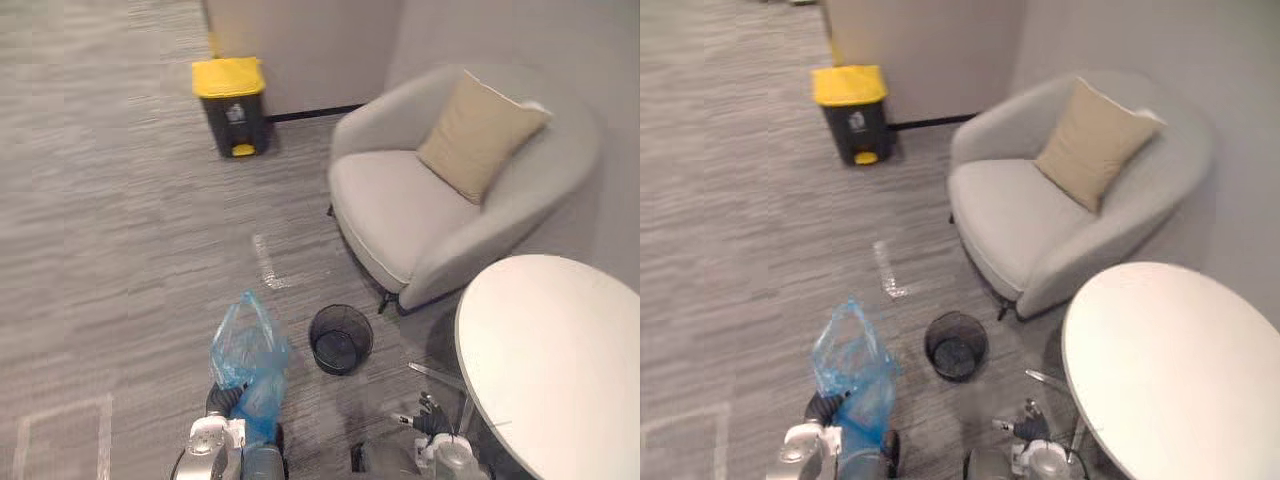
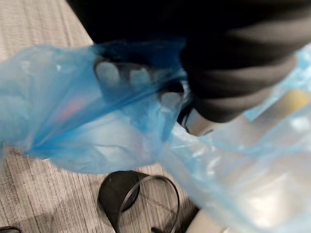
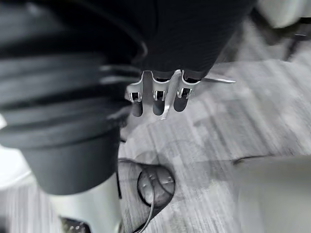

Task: Gather rubbish on tea table into small bin, then transfer packed bag to large trash can.

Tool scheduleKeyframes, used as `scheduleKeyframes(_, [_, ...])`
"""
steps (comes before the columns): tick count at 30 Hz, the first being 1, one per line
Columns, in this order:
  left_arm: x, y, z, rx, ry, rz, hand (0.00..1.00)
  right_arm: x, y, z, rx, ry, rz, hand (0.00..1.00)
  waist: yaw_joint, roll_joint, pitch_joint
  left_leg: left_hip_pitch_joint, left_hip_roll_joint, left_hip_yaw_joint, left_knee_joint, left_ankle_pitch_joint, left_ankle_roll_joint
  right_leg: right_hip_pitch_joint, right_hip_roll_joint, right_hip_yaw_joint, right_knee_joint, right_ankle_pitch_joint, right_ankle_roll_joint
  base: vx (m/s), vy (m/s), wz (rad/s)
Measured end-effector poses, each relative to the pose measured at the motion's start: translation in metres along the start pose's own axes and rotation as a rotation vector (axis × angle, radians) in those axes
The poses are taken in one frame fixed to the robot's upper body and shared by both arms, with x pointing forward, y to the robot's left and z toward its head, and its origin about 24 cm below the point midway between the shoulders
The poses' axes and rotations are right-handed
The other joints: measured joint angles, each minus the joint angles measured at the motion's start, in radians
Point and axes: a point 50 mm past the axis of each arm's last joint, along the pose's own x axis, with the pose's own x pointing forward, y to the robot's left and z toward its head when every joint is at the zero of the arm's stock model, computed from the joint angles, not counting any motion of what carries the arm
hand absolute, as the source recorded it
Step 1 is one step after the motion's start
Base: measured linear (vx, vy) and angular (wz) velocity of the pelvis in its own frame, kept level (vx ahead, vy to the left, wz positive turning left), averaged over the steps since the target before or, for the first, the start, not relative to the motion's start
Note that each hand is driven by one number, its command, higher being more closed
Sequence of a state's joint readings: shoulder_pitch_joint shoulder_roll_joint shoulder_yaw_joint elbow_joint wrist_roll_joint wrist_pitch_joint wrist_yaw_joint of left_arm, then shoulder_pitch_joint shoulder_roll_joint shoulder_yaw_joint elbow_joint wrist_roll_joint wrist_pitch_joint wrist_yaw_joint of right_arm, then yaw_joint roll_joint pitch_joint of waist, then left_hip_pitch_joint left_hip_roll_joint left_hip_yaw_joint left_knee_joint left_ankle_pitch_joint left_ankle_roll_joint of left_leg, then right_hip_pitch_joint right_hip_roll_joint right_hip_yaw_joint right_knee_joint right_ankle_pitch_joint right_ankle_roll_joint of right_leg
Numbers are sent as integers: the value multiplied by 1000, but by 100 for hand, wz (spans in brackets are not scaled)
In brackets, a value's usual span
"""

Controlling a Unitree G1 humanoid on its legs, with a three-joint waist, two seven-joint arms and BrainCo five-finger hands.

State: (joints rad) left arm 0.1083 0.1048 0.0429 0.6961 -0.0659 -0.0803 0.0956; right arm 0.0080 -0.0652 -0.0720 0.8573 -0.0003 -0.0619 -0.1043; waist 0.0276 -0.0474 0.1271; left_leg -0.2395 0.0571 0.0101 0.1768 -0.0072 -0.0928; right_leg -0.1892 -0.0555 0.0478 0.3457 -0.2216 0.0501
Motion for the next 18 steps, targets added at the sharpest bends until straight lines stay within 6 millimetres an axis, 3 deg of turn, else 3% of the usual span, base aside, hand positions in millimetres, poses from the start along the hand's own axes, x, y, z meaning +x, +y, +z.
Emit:
scheduleKeyframes(3, [-2,-18,-1,-24,5,-44,100,3,-6,9,-9,-30,-29,0,5,57,34,-5,26,-60,-100,83,-17,6,28,-66,-61,49,-20,-206,-90,54])
scheduleKeyframes(5, [-1,-22,0,-45,3,-43,100,2,-6,8,-8,-28,-42,0,4,82,43,-6,52,-55,-150,85,-19,19,43,-135,-84,76,-40,-184,-95,69])
scheduleKeyframes(7, [2,-24,7,-48,-17,-44,100,1,-3,7,1,-24,-42,0,-7,64,50,-31,65,49,-143,30,19,24,-3,-200,-131,111,-64,-167,2,96])
scheduleKeyframes(9, [5,-31,17,-34,-46,-71,100,1,-7,5,-1,-20,-61,0,-24,42,61,-88,60,153,78,24,29,15,-64,-264,-129,122,-59,-144,38,103])
scheduleKeyframes(11, [4,-36,18,-25,-55,-95,100,-1,-14,-1,-8,-5,-78,0,-32,39,61,-62,90,232,246,-42,59,30,-102,-318,-143,133,-41,-103,84,98])
scheduleKeyframes(14, [4,-35,19,-20,-56,-95,100,-4,-18,-10,7,25,-94,0,-34,77,48,38,117,287,147,-124,15,50,-97,-368,-187,156,4,-43,197,77])
scheduleKeyframes(18, [3,-14,6,49,-13,-58,100,-6,1,-17,39,58,-49,0,-28,34,38,55,50,270,88,-134,34,114,-129,-401,-281,217,53,-24,191,36])
